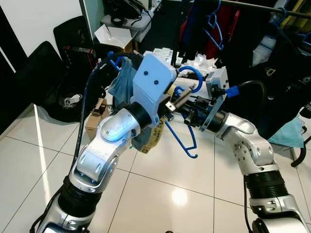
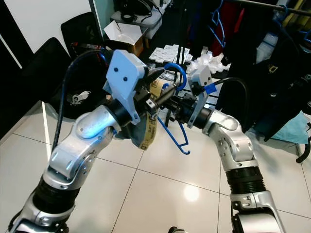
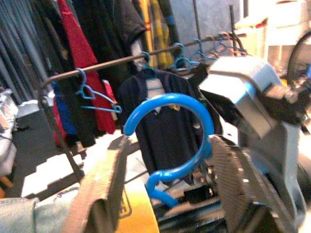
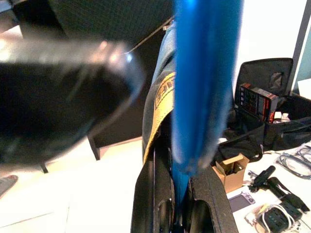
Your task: Hang hanger
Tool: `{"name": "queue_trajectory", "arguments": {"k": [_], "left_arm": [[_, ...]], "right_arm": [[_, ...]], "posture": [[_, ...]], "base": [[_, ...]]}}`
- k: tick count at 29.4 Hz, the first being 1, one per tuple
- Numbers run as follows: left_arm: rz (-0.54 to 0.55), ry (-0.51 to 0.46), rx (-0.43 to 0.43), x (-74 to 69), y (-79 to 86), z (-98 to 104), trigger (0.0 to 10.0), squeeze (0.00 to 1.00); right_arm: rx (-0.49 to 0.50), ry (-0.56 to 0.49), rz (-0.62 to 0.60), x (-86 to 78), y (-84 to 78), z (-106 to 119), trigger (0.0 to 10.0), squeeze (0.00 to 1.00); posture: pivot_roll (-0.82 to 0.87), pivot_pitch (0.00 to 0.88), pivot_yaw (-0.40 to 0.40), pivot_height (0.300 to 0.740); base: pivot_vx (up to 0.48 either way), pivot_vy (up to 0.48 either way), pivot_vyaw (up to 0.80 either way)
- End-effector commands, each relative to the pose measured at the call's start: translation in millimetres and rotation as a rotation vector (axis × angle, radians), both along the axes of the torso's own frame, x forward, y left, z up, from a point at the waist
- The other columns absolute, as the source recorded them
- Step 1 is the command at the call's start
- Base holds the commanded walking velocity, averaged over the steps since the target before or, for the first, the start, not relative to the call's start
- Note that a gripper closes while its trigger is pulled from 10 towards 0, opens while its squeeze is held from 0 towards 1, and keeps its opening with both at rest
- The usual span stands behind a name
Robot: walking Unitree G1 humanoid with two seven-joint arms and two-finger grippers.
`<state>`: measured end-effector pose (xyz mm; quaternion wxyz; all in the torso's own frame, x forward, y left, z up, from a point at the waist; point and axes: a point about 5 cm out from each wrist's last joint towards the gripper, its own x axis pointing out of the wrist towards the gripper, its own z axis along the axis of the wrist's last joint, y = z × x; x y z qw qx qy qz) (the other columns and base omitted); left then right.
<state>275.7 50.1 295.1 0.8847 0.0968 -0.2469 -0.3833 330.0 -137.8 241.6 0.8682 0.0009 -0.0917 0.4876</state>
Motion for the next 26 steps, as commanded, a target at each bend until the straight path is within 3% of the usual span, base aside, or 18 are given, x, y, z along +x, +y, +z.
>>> {"name": "queue_trajectory", "arguments": {"k": [1,3,5,8,12,14,25,26], "left_arm": [[-0.048,0.009,0.019,-5.3,2.5,-1,10.0,1.0],[-0.065,0.012,0.018,-6.2,7.3,0,10.0,1.0],[-0.047,0.019,-0.086,-2.8,27.3,14,10.0,1.0],[-0.016,0.014,-0.132,0.0,39.2,20,10.0,1.0],[0.036,0.012,-0.151,4.4,51.9,22,10.0,1.0],[0.116,0.024,-0.141,11.1,65.4,18,10.0,1.0],[0.118,0.107,-0.105,12.1,76.4,0,10.0,1.0],[0.073,0.132,-0.095,7.8,80.9,-6,10.0,0.0]], "right_arm": [[-0.019,-0.009,0.017,-4.4,-4.7,1,10.0,0.0],[-0.037,-0.01,0.027,-6.2,-9.4,0,10.0,0.0],[-0.111,-0.009,0.093,-17.8,-25.6,-3,10.0,0.0],[-0.134,-0.003,0.112,-22.2,-32.8,-4,10.0,0.0],[-0.144,0.003,0.121,-26.5,-42.2,-2,10.0,0.0],[-0.145,0.005,0.137,-32.5,-51.0,2,10.0,0.0],[-0.13,-0.011,0.16,-41.6,-62.5,12,10.0,0.0],[-0.116,-0.017,0.154,-42.6,-67.8,15,10.0,0.0]], "posture": [[-0.02,0.145,-0.006,0.74],[-0.02,0.145,-0.006,0.74],[-0.02,0.147,-0.007,0.74],[-0.01,0.15,-0.009,0.74],[-0.02,0.15,-0.009,0.74],[-0.02,0.151,-0.006,0.74],[-0.02,0.15,-0.003,0.74],[-0.02,0.15,-0.006,0.74]], "base": [[0.0,0.0,0.0],[0.0,0.0,0.0],[0.0,0.0,0.0],[0.0,0.0,0.0],[0.0,0.0,0.0],[0.0,0.0,0.0],[0.0,0.0,0.0],[0.0,0.0,0.0]]}}
